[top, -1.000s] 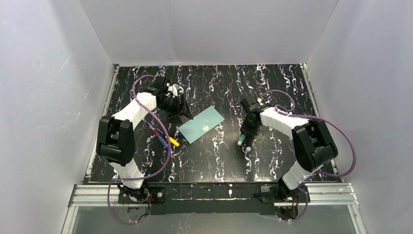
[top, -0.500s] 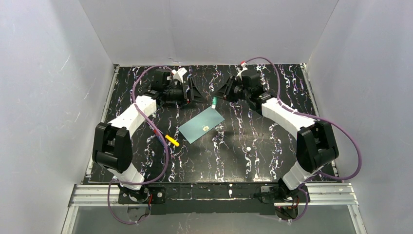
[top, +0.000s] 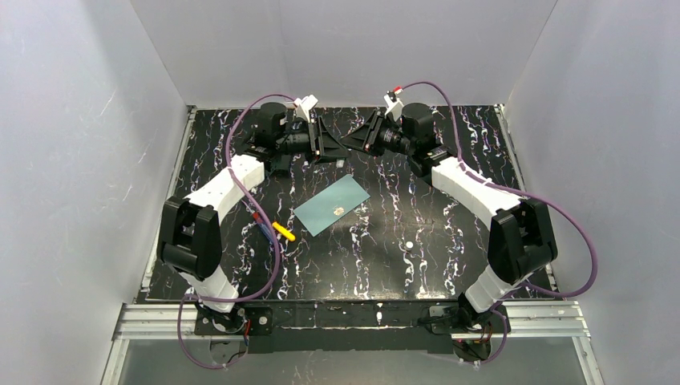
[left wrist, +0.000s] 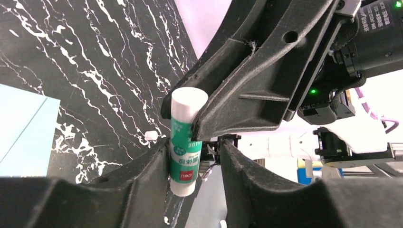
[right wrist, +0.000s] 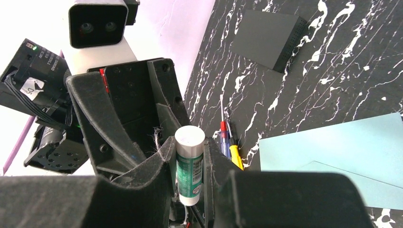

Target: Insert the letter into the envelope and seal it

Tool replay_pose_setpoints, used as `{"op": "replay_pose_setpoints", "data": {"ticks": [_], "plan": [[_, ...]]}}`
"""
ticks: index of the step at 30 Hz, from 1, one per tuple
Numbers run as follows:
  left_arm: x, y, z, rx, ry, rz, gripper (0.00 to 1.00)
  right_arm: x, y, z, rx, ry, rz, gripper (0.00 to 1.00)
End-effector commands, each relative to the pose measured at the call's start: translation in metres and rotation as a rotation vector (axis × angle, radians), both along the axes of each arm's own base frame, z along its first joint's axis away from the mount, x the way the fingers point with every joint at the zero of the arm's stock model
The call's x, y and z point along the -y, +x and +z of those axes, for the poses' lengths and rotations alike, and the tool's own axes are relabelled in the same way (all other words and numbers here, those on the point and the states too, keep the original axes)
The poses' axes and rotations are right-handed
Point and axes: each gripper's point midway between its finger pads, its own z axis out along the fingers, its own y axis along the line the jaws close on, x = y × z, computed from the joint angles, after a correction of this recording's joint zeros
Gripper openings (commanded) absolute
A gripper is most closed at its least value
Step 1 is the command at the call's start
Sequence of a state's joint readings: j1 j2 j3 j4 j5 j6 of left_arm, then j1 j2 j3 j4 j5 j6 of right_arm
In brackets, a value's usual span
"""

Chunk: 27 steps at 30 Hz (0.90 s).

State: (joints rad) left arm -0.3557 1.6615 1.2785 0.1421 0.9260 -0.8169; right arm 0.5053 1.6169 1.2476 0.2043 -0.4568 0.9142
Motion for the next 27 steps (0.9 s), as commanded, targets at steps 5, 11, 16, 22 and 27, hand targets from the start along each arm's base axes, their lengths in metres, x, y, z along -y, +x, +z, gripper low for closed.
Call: {"op": "replay_pose_setpoints", "data": {"ticks": [5,11,16,22,27], "plan": [[0.009,-0.003,0.012,0.004,-0.055,-0.087,0.09,-0.009,-0.002,0.034,0.061,0.056,0.056,0.14],[0.004,-0.016,0.010,0.088,-0.057,-0.168,0.00,0.004,-0.004,0.038,0.152,-0.031,0.067,0.67],[-0.007,-0.036,0.015,0.298,-0.060,-0.267,0.00,0.010,-0.025,0.038,0.278,-0.102,0.232,0.70],[-0.010,-0.050,0.031,0.429,-0.097,-0.369,0.00,0.009,-0.062,0.050,0.375,-0.042,0.411,0.61],[-0.010,-0.052,0.036,0.471,-0.106,-0.392,0.00,0.006,-0.062,0.052,0.351,-0.022,0.427,0.55]]}}
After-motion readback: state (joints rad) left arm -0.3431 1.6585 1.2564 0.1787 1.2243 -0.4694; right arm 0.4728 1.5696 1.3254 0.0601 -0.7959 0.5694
